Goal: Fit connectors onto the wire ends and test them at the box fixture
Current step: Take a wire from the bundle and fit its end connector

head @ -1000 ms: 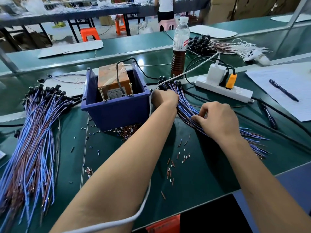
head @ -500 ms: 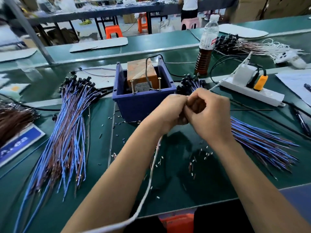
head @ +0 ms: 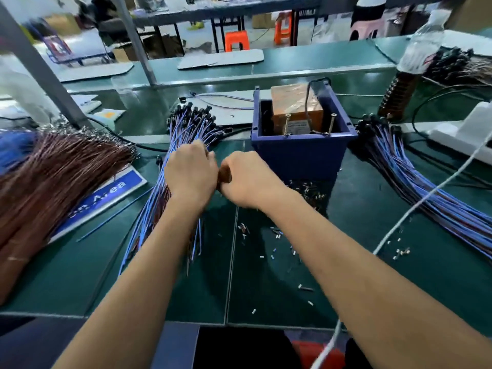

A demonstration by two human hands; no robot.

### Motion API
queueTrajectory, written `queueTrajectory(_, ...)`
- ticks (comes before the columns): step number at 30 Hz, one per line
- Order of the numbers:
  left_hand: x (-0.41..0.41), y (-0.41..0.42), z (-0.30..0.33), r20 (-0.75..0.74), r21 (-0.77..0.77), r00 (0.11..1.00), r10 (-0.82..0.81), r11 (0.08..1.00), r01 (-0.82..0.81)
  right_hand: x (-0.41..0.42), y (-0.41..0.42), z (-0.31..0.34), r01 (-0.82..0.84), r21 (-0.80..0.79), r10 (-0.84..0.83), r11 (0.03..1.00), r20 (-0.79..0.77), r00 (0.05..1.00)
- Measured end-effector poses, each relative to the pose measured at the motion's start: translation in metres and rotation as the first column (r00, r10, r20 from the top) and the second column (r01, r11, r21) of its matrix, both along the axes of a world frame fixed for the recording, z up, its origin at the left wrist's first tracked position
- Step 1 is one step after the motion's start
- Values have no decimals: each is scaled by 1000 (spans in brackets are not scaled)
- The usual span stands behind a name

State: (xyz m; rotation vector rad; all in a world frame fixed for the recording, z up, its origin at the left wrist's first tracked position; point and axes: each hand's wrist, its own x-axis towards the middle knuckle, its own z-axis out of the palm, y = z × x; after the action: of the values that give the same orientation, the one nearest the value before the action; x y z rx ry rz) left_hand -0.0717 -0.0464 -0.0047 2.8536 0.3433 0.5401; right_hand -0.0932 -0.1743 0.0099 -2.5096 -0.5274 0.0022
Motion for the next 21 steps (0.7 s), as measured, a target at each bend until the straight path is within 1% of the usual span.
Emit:
queueTrajectory(1, 8, 5, -2, 26, 83, 1000, 16, 996, -18, 5, 13, -3, 41, -3, -41, 999, -49, 998)
queueTrajectory(2, 16, 10, -3, 35, 127, 999, 22, 992, -26, 10, 24, -5, 77, 9, -75, 997, -102, 992)
queueTrajectory(4, 31, 19, -4, 27, 159, 999, 40, 986, -43, 16, 41, -12, 120, 20, -114, 993, -187, 976)
queueTrajectory(5, 38, 22, -5, 10, 169, 999, 50, 984, -51, 18, 46, -15, 136, 9, -131, 991, -202, 970)
queueTrajectory(8, 53, 27, -7, -32, 187, 998, 54, 981, -47, 24, 53, -24, 200, -23, -201, 980, -177, 964)
queueTrajectory(11, 60, 31, -12, -43, 187, 997, 57, 981, -48, 27, 55, -27, 201, -61, -209, 978, -162, 964)
queueTrajectory(13, 60, 30, -13, 23, 101, 999, 47, 994, -49, 28, 52, -26, 196, -63, -204, 979, -174, 963)
queueTrajectory(14, 58, 29, -10, 77, 19, 996, 49, 999, -50, 28, 51, -26, 193, -60, -201, 979, -178, 963)
queueTrajectory(16, 56, 28, 1, 199, -212, 976, 85, 976, -42, 26, 50, -24, 179, -36, -183, 983, -197, 963)
queueTrajectory(17, 55, 28, 9, 238, -354, 964, 114, 935, -23, 24, 50, -23, 172, 1, -168, 985, -218, 961)
queueTrajectory(18, 56, 27, 18, 270, -516, 952, 143, 856, 17, 22, 50, -19, 174, 63, -155, 983, -238, 959)
queueTrajectory(19, 56, 24, 27, 299, -689, 939, 169, 719, 91, 20, 50, -14, 187, 133, -150, 973, -249, 957)
queueTrajectory(20, 57, 21, 35, 325, -827, 924, 201, 534, 175, 16, 50, -9, 203, 194, -153, 960, -244, 958)
queueTrajectory(21, 58, 20, 44, 353, -908, 905, 238, 322, 269, 13, 51, -2, 206, 245, -153, 947, -221, 963)
